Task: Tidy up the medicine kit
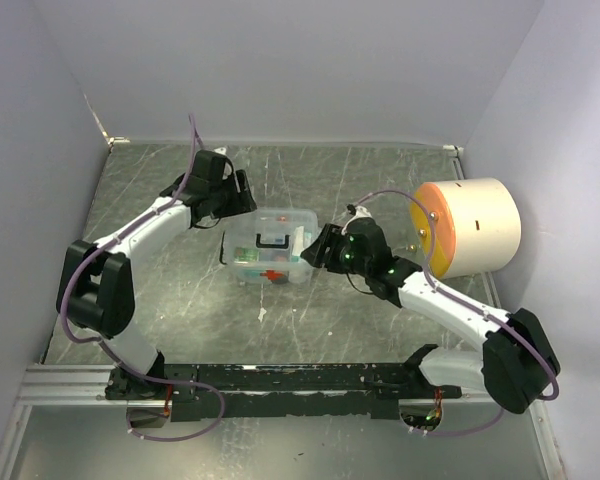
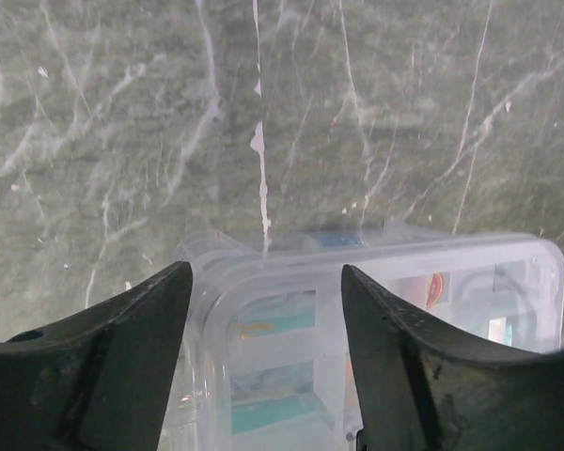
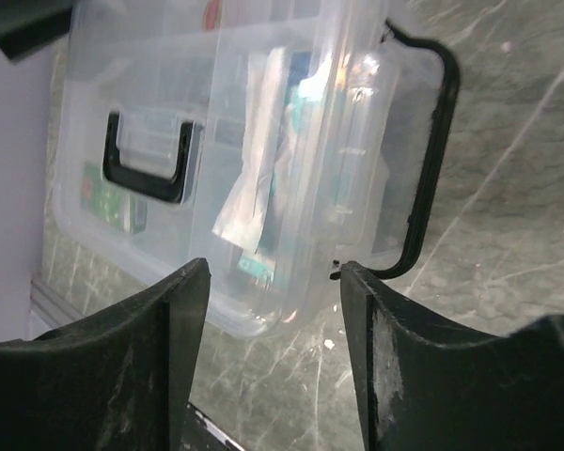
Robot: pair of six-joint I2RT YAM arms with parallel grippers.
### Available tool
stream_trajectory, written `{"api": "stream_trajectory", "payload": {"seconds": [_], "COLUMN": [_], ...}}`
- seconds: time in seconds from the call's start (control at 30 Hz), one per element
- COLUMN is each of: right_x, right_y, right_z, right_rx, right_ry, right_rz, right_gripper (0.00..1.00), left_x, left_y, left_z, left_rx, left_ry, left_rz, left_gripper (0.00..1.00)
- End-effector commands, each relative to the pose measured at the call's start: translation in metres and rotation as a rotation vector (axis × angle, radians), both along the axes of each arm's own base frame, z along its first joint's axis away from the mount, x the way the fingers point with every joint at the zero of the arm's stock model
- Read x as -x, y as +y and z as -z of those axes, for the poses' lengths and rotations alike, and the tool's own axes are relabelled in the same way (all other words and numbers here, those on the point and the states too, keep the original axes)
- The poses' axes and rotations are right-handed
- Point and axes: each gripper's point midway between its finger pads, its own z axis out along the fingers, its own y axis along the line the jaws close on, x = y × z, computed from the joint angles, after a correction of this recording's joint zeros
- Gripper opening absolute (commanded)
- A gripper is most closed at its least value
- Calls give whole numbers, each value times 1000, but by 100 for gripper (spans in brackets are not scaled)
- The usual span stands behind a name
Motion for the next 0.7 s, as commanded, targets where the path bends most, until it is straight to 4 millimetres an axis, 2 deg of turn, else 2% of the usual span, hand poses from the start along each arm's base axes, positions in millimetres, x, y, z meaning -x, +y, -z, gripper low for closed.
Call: {"api": "stream_trajectory", "payload": {"seconds": [0.0, 0.13, 0.2, 0.27, 0.4, 0.5, 0.67], "right_x": [-19, -31, -37, -41, -47, -52, -46], "right_y": [-16, -27, -27, -26, -27, -30, -25], "right_z": [-23, -27, -28, -28, -17, -12, 6], "right_rx": [-4, -23, -43, -60, -75, -142, -200], "right_ry": [-63, -120, -125, -126, -103, -115, -70], "right_rz": [118, 185, 190, 187, 192, 186, 170], "right_gripper": [60, 74, 78, 79, 82, 86, 89], "left_x": [26, 21, 21, 21, 28, 40, 57], "left_y": [-5, 4, 13, 27, 51, 47, 37], "left_z": [-9, -46, -58, -63, -57, -45, -25], "left_rx": [13, 26, 0, -33, -68, -29, 7], "left_ry": [99, 24, -10, -26, -16, 10, 78], "left_rz": [101, 82, 62, 24, -51, -25, 44], "left_gripper": [77, 91, 99, 100, 99, 94, 90]}}
